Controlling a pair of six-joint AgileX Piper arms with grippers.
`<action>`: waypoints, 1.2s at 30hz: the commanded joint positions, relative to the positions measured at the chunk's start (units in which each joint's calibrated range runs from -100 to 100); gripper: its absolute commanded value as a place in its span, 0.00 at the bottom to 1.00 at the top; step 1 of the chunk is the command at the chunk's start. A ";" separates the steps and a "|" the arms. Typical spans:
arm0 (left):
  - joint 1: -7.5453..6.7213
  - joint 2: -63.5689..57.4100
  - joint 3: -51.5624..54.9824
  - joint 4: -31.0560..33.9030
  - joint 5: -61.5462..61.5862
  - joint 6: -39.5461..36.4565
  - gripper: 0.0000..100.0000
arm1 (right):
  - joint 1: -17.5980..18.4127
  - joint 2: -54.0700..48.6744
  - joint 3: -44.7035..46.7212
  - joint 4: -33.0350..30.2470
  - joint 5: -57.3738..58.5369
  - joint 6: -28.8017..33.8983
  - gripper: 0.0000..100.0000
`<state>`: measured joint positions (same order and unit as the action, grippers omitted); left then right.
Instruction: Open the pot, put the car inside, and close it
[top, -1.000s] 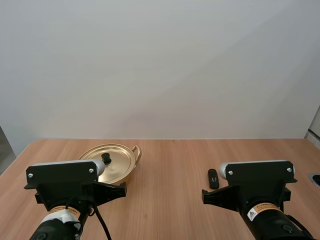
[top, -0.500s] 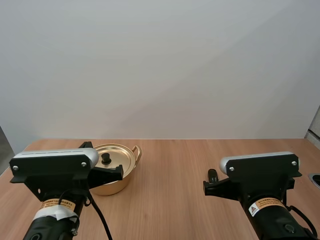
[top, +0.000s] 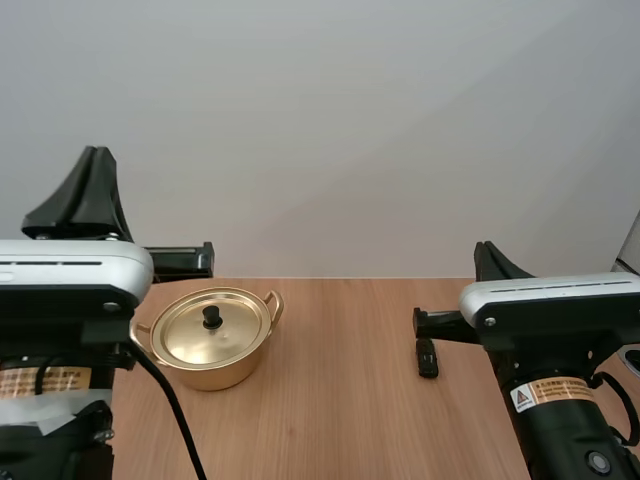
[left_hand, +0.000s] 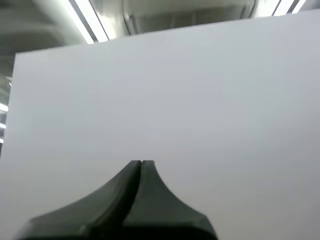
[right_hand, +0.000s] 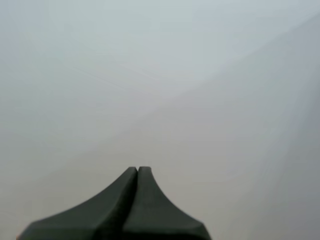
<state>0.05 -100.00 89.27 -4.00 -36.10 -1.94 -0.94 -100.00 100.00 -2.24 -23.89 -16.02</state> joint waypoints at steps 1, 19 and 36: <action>-0.01 0.00 -1.70 0.10 -5.86 2.81 0.00 | -0.01 0.00 0.00 -0.07 -53.49 -3.24 0.00; 0.58 21.68 -38.50 0.10 74.54 3.90 0.00 | -0.01 0.00 -6.41 0.29 -0.90 -19.98 0.00; 2.25 62.45 -55.26 -0.02 116.04 9.61 0.00 | -0.01 0.00 -15.68 0.16 40.51 -20.56 0.00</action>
<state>2.26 -50.62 34.51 -3.99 28.27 7.19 -0.94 -100.00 84.70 -2.01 -17.72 -36.19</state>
